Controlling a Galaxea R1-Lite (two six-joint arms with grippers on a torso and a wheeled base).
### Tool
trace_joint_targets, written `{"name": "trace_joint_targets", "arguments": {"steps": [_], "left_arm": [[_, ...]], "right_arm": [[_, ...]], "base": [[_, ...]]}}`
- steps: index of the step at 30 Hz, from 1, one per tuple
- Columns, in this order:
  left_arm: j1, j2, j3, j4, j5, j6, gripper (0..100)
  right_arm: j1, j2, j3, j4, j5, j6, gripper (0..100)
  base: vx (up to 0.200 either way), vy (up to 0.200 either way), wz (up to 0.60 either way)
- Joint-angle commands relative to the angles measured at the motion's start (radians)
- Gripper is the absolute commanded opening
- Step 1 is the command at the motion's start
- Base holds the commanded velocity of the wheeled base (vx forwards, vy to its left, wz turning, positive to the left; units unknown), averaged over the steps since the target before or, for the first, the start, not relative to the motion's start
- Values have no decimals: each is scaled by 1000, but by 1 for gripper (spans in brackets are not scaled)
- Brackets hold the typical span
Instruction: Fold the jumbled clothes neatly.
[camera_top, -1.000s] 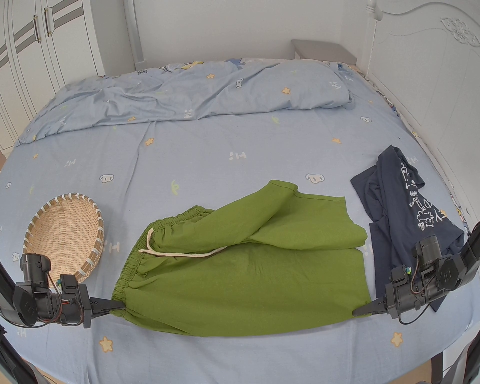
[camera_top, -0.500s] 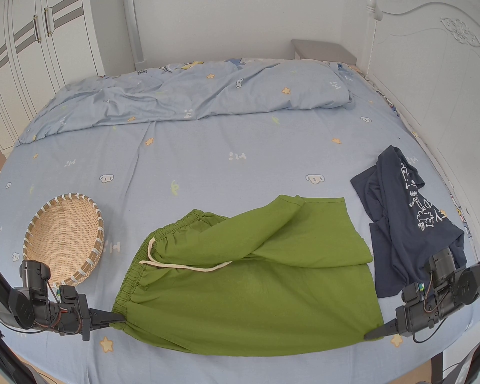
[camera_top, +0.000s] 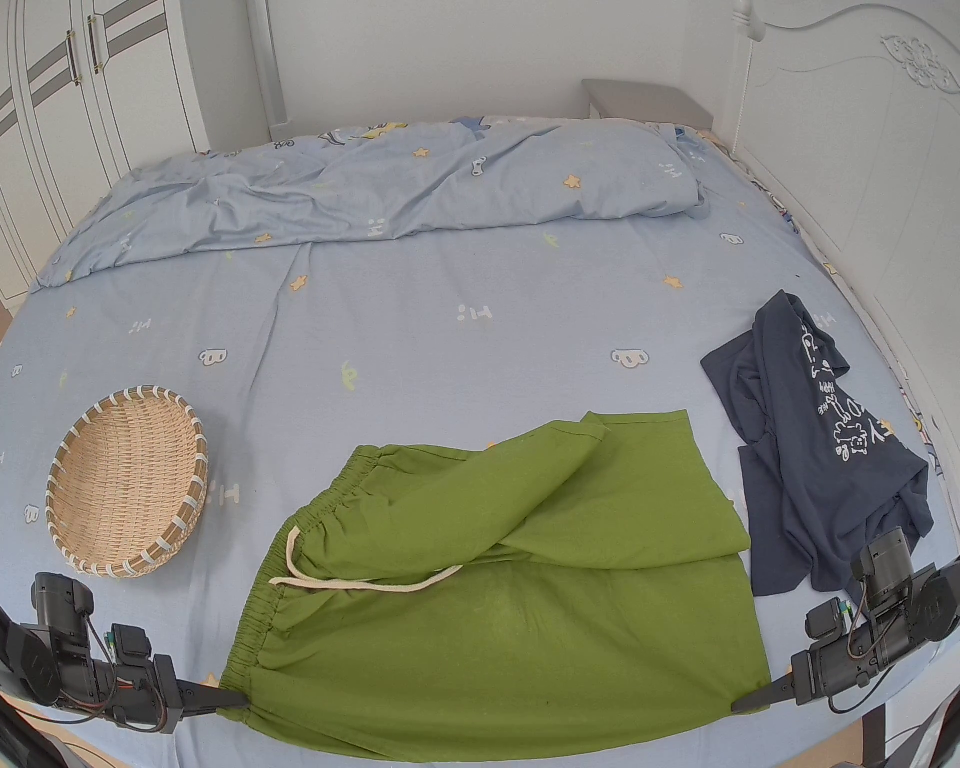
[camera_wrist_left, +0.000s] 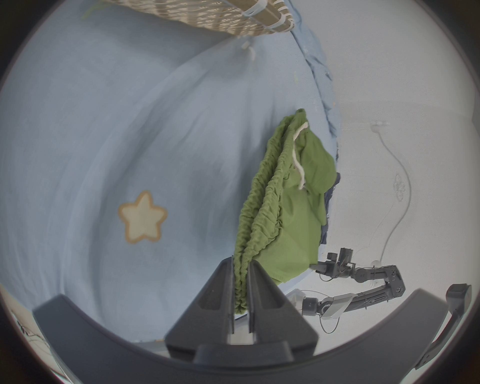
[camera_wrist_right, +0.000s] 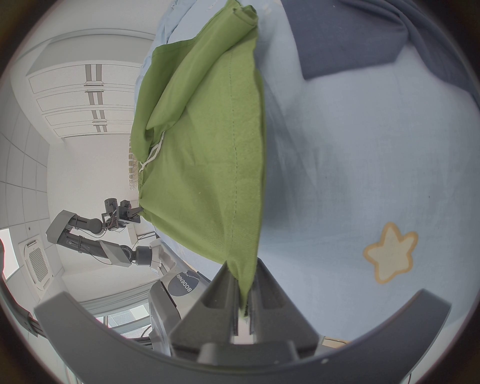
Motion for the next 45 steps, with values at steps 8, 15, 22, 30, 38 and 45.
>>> {"name": "trace_joint_targets", "arguments": {"steps": [8,15,22,30,38,45], "left_arm": [[16,-21,39,83,35,91,0],[30,-20,39,85,38,111,100],[31,-92,35,90,38,94,100],[-82,-351,-119,260,53,-22,100],[-168,-420,-556,636,105,-55,100],[-265,-247,-795,614,105,-56,100]], "right_arm": [[6,14,16,-4,-6,-3,0],[22,40,16,-11,-17,-1,100],[6,-31,34,-38,-25,-1,100],[-63,-273,-10,-27,-146,3,100],[-158,-353,-198,66,-255,-4,100],[-146,-298,-464,91,-246,-1,100]], "base": [[0,0,0],[0,0,0],[0,0,0],[0,0,0],[0,0,0],[0,0,0]]}}
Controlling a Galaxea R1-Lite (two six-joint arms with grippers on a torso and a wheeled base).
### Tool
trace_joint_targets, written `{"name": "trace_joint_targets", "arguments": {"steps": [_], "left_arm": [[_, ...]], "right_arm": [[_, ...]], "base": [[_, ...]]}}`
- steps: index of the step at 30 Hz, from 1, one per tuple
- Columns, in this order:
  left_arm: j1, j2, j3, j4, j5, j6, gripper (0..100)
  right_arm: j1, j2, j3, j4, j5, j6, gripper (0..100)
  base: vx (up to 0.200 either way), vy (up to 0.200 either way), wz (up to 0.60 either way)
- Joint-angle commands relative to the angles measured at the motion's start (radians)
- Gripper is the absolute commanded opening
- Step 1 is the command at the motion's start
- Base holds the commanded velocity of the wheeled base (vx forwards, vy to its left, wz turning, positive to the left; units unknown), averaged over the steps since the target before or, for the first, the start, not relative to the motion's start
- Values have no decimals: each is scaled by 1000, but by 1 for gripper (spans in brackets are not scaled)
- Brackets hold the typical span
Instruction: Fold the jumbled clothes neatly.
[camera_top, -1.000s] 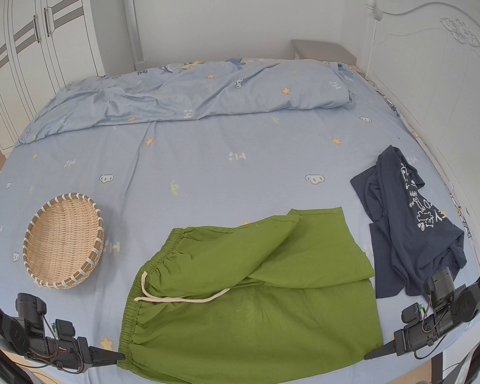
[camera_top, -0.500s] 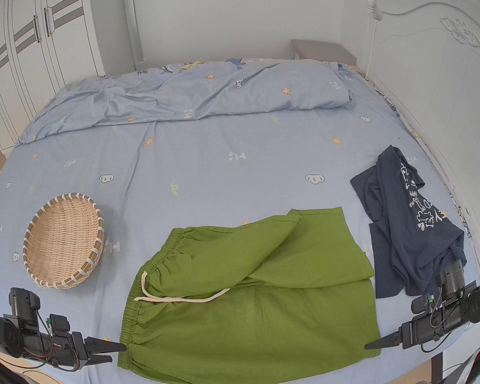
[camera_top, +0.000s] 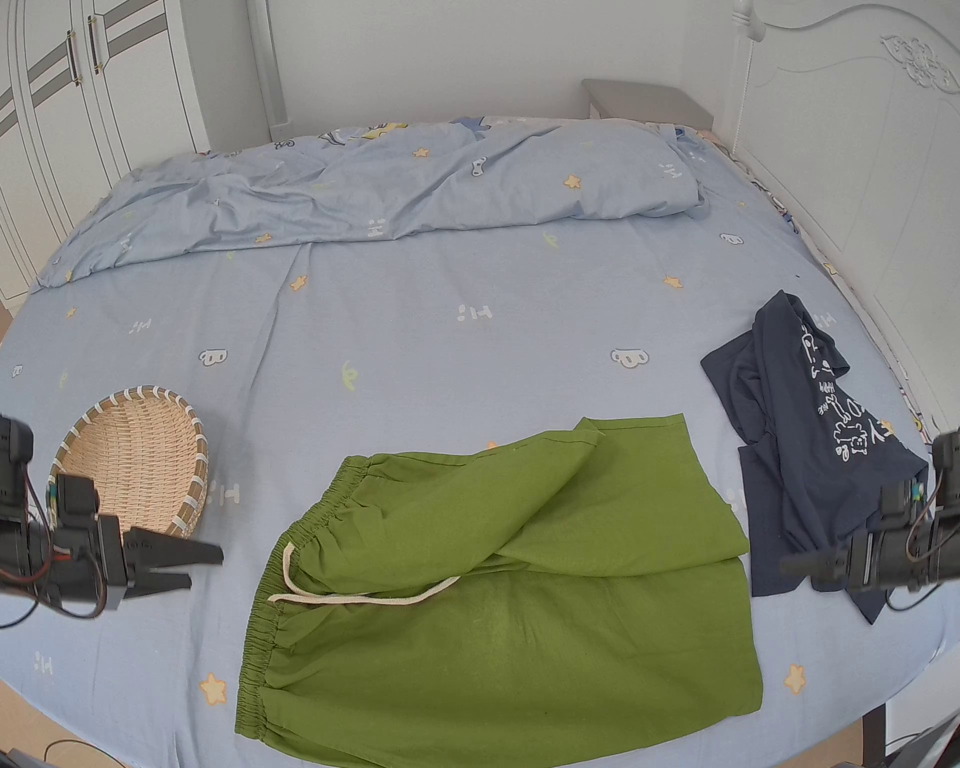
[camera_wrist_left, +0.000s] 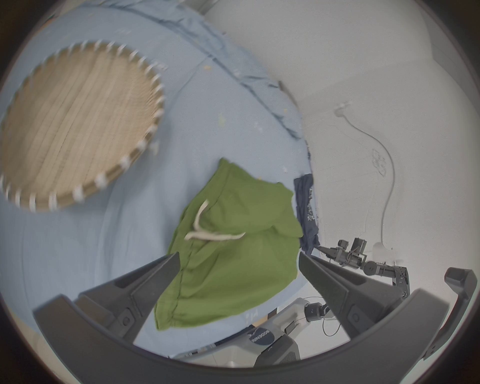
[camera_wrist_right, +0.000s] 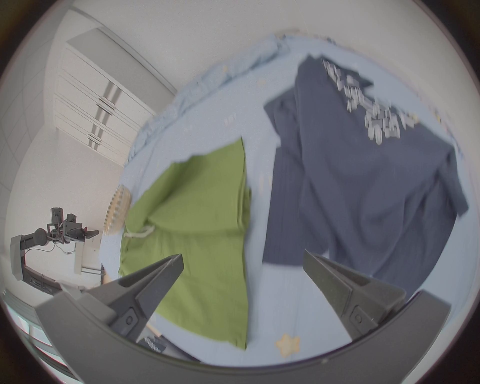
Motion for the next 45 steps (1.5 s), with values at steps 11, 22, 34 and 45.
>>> {"name": "trace_joint_targets", "arguments": {"steps": [11,22,34,45], "left_arm": [[-173,499,-573,-7,19,-6,100],[-214,794,-782,-9,21,11,100],[-228,901,-841,-10,50,17,100],[-260,913,-841,-9,45,9,100]], "right_arm": [[55,291,-673,38,-18,4,100],[102,363,-703,29,-21,11,100],[104,381,-706,27,-26,11,100],[99,384,-710,27,-29,11,100]], "base": [[0,0,0],[0,0,0],[0,0,0],[0,0,0]]}}
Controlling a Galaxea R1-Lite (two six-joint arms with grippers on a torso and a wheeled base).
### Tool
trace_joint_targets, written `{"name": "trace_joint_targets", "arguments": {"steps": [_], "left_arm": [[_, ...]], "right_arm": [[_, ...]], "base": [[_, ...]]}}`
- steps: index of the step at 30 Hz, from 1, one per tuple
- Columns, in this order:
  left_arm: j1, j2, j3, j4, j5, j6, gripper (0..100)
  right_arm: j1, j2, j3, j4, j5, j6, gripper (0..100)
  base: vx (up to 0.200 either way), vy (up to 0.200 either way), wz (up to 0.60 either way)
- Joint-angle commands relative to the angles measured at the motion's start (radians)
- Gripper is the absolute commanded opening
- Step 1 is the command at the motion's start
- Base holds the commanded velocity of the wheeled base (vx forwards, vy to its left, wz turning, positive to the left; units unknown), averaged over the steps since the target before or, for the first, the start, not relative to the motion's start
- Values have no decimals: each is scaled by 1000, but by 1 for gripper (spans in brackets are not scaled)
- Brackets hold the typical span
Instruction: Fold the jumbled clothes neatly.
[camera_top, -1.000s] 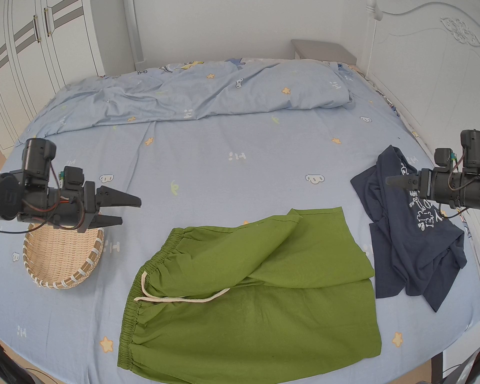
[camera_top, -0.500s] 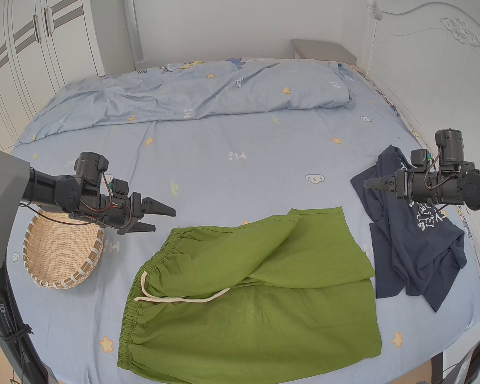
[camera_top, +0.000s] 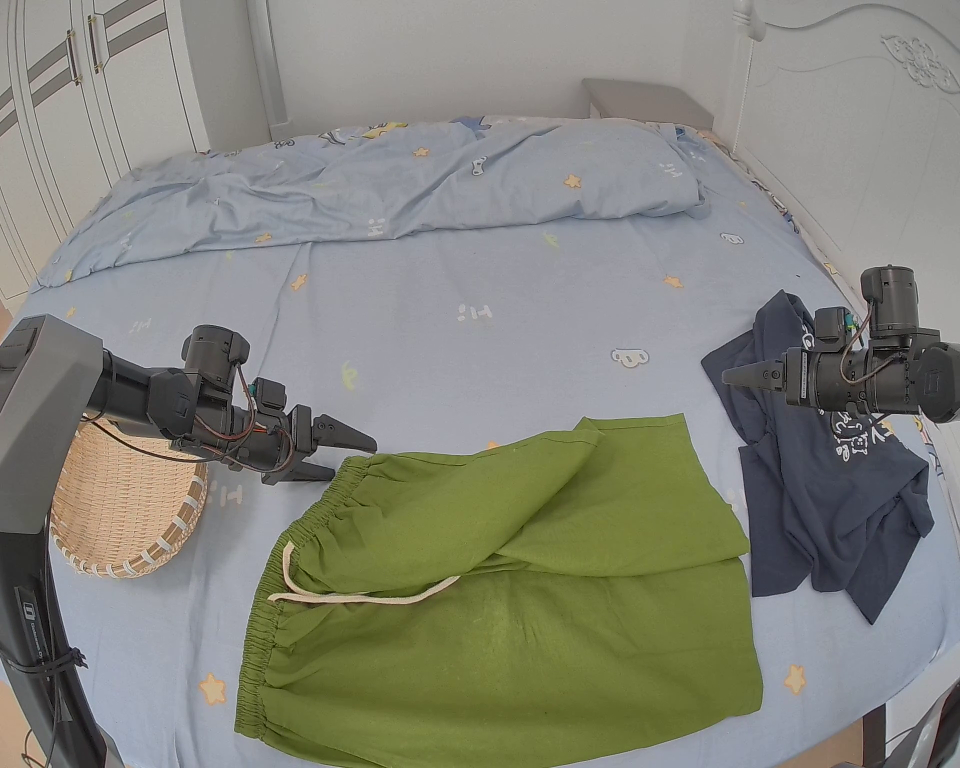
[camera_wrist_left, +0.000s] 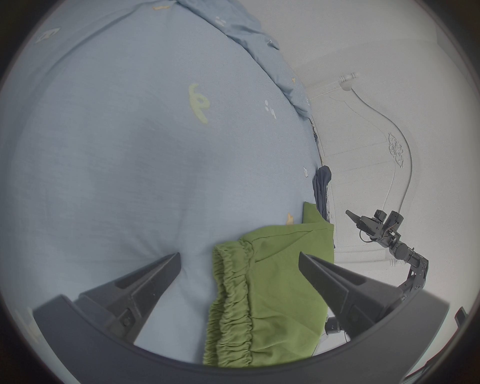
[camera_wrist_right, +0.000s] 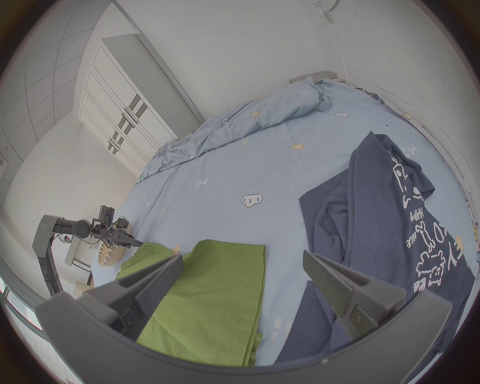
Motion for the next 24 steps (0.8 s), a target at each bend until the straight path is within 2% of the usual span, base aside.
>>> {"name": "trace_joint_targets", "arguments": {"steps": [1,13,24], "left_arm": [[-9,11,6,9,-8,-6,0],[-21,6,31,13,-11,1,0],[48,-141,86,7,-14,1,0]], "right_arm": [[-2,6,-2,0,-1,0,100],[-14,40,-17,1,-3,0,100],[-25,43,-24,1,-1,0,100]], "base": [[0,0,0],[0,0,0],[0,0,0]]}}
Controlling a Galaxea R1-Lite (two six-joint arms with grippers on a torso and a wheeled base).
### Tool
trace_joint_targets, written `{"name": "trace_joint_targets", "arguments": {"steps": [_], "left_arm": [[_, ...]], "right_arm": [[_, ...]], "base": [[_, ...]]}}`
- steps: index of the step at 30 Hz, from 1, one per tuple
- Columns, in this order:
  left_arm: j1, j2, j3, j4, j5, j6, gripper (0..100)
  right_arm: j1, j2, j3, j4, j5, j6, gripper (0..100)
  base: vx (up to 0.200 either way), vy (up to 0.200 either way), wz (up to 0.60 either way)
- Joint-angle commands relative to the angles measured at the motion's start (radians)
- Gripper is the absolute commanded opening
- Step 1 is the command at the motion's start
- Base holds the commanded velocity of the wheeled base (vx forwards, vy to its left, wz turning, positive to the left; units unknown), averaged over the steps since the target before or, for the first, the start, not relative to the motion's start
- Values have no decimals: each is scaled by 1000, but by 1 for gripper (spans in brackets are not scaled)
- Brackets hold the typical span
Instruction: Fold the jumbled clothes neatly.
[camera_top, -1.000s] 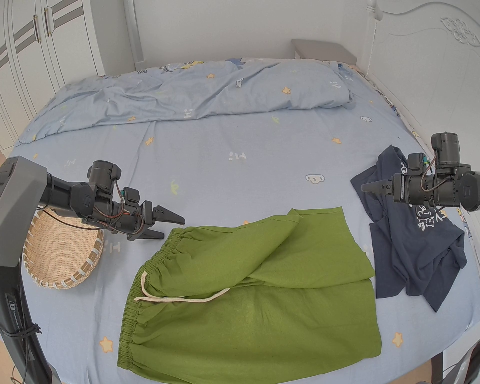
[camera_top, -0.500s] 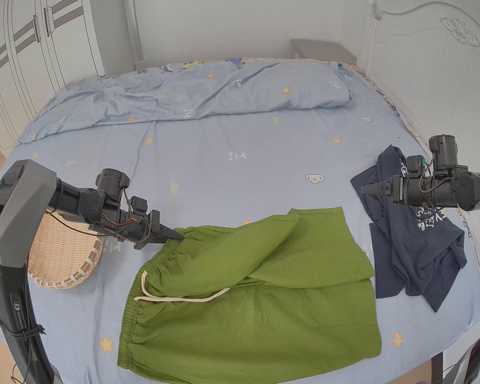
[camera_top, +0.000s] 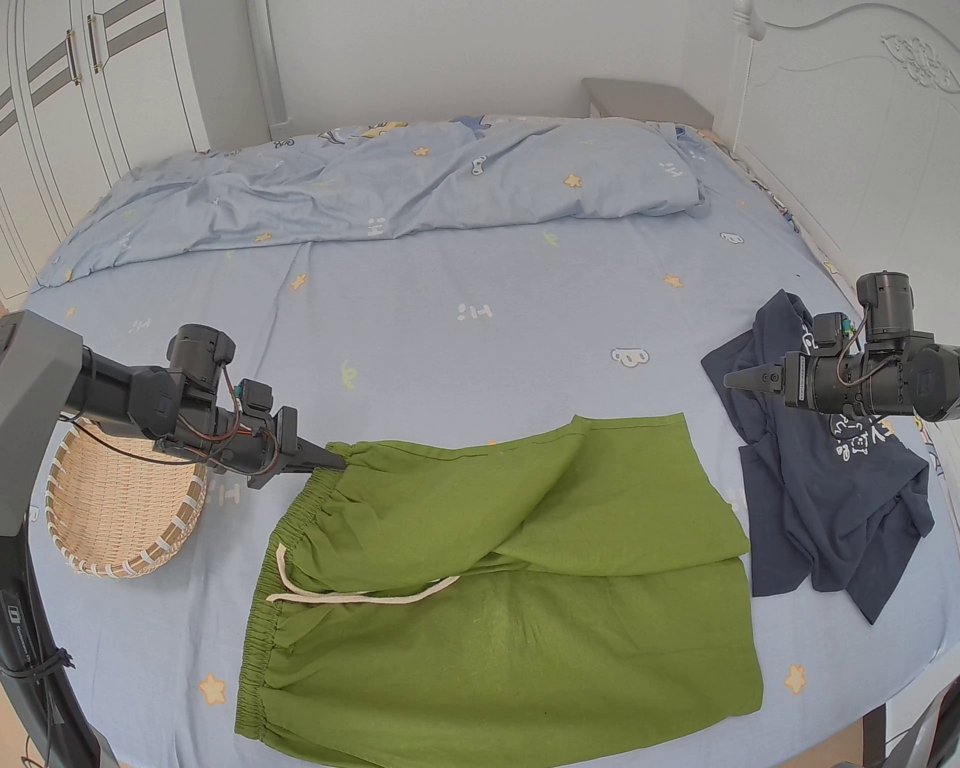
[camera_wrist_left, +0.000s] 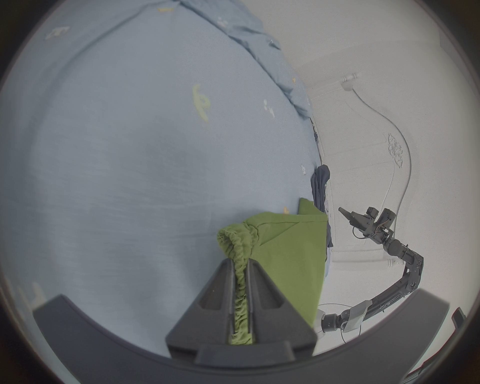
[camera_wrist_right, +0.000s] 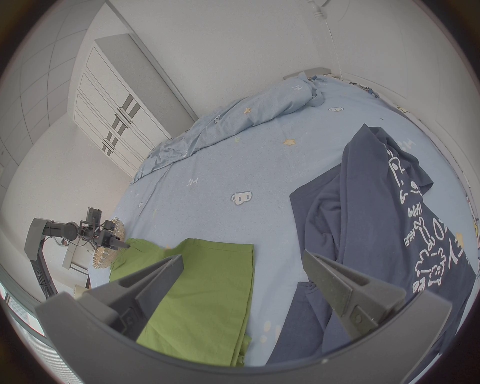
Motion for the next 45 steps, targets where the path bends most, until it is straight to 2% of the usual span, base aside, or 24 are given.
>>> {"name": "trace_joint_targets", "arguments": {"steps": [1,7,11,16,24,33,38,45], "left_arm": [[29,-76,23,-3,-2,-1,0],[64,-96,23,-8,-17,1,0],[98,-104,20,-25,-16,1,0],[142,-101,25,-55,-16,1,0],[138,-91,26,-64,-14,2,0],[134,-88,25,-64,-14,2,0],[133,-87,26,-64,-14,2,0],[131,-87,29,-64,-14,4,0]], "right_arm": [[-3,2,-3,1,-1,0,100],[-5,33,-62,7,7,0,100],[3,183,-181,11,7,-2,100],[10,283,-218,11,13,-9,100],[10,293,-207,13,91,-5,100],[53,333,-217,2,101,-8,100],[98,378,-214,-55,107,-5,100],[99,387,-224,-81,108,3,100]], "base": [[0,0,0],[0,0,0],[0,0,0],[0,0,0],[0,0,0],[0,0,0],[0,0,0],[0,0,0]]}}
